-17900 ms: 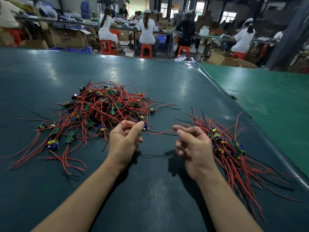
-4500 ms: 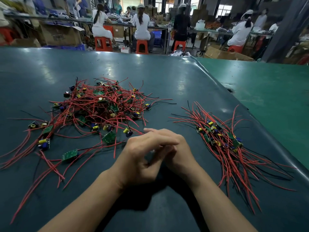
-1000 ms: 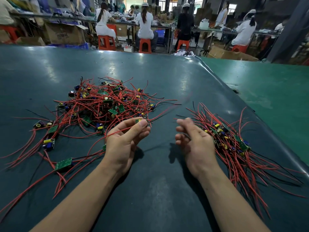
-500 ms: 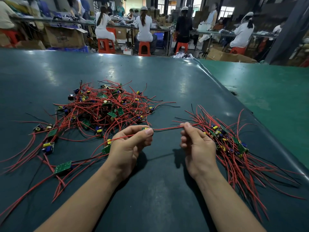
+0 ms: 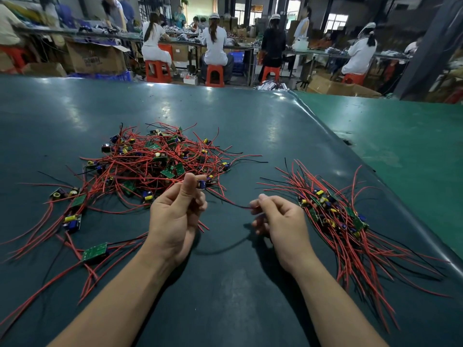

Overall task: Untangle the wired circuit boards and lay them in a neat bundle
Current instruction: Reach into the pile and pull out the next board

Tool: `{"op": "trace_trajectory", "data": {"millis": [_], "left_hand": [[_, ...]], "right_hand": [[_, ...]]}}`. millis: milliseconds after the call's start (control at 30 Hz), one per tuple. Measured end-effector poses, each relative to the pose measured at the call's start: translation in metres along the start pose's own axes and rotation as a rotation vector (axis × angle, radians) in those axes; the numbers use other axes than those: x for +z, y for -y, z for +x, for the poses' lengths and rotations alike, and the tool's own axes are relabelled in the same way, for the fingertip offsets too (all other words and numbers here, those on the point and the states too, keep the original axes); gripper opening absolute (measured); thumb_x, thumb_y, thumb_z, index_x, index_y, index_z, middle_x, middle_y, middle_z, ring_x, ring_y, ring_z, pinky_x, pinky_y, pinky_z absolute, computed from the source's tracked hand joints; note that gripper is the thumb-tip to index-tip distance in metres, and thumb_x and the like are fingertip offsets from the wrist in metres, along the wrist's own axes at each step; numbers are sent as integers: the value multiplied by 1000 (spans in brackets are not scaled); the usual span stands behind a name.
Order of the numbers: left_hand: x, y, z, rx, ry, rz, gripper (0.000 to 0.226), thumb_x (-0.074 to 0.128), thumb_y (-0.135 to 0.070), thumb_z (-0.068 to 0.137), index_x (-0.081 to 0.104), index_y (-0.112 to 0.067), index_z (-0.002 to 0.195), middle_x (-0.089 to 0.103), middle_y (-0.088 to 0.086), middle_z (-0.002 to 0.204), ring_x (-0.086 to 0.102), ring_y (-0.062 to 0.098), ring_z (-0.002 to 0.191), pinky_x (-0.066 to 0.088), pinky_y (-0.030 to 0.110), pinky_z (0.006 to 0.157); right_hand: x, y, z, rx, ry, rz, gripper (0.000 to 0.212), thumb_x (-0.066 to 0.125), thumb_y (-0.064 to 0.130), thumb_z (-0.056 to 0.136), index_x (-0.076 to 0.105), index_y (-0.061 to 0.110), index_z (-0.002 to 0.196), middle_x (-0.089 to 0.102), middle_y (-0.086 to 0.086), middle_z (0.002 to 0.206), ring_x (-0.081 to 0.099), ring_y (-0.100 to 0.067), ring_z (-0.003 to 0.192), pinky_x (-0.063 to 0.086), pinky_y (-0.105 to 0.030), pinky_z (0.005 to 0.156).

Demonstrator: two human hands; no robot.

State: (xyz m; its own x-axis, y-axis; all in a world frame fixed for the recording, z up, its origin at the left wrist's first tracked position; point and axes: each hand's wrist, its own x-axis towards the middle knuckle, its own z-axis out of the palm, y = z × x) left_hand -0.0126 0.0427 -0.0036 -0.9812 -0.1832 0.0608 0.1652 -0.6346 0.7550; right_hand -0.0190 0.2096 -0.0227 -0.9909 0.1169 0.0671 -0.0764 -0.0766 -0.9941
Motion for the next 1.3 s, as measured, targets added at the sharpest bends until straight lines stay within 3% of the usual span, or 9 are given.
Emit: {"op": "trace_trajectory", "data": {"millis": [100, 200, 300, 433, 533, 700, 867, 1133, 1300], "left_hand": [[-1, -5, 1, -59, 4, -15, 80, 92, -59, 27, 56, -9, 77, 51, -2, 64, 46, 7, 56, 44, 18, 55], [1, -7, -3, -222, 66, -72, 65, 85, -52, 43, 65, -8, 86, 66, 0, 74, 62, 7, 57, 52, 18, 54], [-1, -7, -7, -359, 118, -157, 49, 90, -46, 43, 57, -22, 70, 58, -4, 60, 46, 2, 36, 41, 14, 36], [2, -5, -8, -481, 228, 2, 53, 90, -46, 48, 50, -19, 68, 48, -2, 54, 30, 0, 25, 24, 10, 26], [7, 6, -14, -498, 245, 344, 38, 68, -54, 62, 65, -17, 73, 48, 1, 47, 28, 3, 23, 20, 9, 30], [8, 13, -18, -413, 269, 408, 42, 66, -58, 63, 65, -16, 66, 49, 7, 46, 30, 6, 25, 22, 10, 32], [8, 17, -21, -314, 299, 466, 44, 66, -50, 68, 68, -6, 72, 50, 5, 51, 33, 7, 30, 23, 13, 32], [4, 18, -21, -292, 387, 574, 42, 71, -41, 73, 64, 0, 68, 46, 4, 47, 35, 11, 30, 23, 15, 33], [3, 22, -25, -242, 370, 577, 52, 76, -45, 67, 62, 4, 77, 48, 1, 45, 39, 10, 31, 26, 15, 33]], "right_hand": [[1, 2, -9, -39, 210, -204, 45, 64, 32, 93, 71, 5, 57, 65, 2, 52, 51, -8, 44, 40, -18, 46], [4, 3, -14, -125, 207, -345, 68, 64, 37, 92, 42, -1, 40, 39, -4, 38, 33, -16, 38, 27, -29, 45], [6, 3, -14, -195, 124, -350, 70, 66, 29, 93, 23, 9, 41, 18, -3, 46, 18, -17, 46, 15, -33, 48], [6, 5, -11, -149, 111, -199, 54, 66, 35, 88, 49, 16, 41, 38, 3, 42, 29, -10, 39, 23, -22, 41], [5, 9, -11, 91, 311, 91, 36, 68, 48, 73, 77, 13, 75, 53, 2, 57, 39, -7, 43, 26, -15, 38], [1, 10, -10, 174, 382, 179, 20, 77, 34, 64, 77, 16, 73, 51, 5, 54, 34, -4, 39, 24, -14, 37], [0, 11, -9, 216, 269, 249, 26, 81, 32, 52, 75, 14, 70, 54, -4, 57, 39, -6, 40, 26, -13, 35], [2, 9, -9, 214, 247, 218, 18, 77, 30, 60, 76, 13, 67, 58, -1, 56, 44, -9, 44, 32, -17, 46], [-5, 8, -3, 206, 224, 254, 19, 75, 33, 67, 75, 15, 72, 45, 3, 55, 34, -6, 42, 17, -20, 45]]}}
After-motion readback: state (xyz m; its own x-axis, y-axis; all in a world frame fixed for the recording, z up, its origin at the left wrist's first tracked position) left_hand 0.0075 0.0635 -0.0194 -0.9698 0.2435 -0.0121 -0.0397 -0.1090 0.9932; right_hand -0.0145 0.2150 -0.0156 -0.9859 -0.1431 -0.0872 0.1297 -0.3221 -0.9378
